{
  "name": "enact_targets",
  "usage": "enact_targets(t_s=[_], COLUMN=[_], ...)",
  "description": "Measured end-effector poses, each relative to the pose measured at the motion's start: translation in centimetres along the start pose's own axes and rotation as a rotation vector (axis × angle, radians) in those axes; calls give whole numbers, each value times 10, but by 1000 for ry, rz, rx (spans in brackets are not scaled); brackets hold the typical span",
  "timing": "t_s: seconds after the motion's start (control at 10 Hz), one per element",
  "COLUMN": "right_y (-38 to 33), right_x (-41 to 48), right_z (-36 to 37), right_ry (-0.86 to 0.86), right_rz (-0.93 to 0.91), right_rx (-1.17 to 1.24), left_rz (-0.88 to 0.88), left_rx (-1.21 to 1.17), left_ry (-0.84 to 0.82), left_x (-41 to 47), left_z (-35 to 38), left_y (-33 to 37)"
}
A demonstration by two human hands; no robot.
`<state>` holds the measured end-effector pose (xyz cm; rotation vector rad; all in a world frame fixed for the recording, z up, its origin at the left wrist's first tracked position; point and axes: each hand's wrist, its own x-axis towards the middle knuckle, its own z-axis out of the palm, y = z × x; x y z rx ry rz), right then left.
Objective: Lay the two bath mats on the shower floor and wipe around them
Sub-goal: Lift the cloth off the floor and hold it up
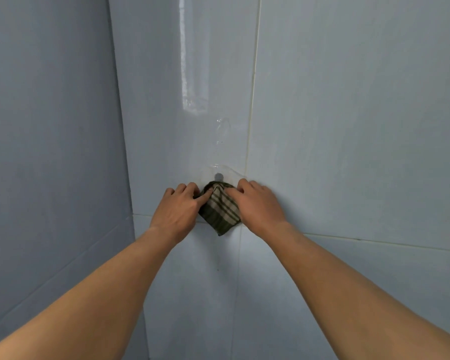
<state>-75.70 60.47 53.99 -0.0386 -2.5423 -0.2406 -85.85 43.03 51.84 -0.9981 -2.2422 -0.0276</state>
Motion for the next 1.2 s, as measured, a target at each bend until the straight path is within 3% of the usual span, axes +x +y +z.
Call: enact_targets(t_s=[0.3,0.5,1.0,1.2], right_y=[-7,-7,-1,4], right_x=[-10,-12,-12,4], right_z=[0,1,-24,-33], right_ry=[-14,-19,-25,-9], right_rz=[21,21,-42,-98], right_rx=[83,72,88,88], left_rz=[-90,-211,-404,-432], left_rx=[-471,-649,-645,-512], left_ry=[98,93,62,26], left_x=[-12,-21,-27,-34], left_z=[15,13,4,-12], left_y=[10,18,14,6])
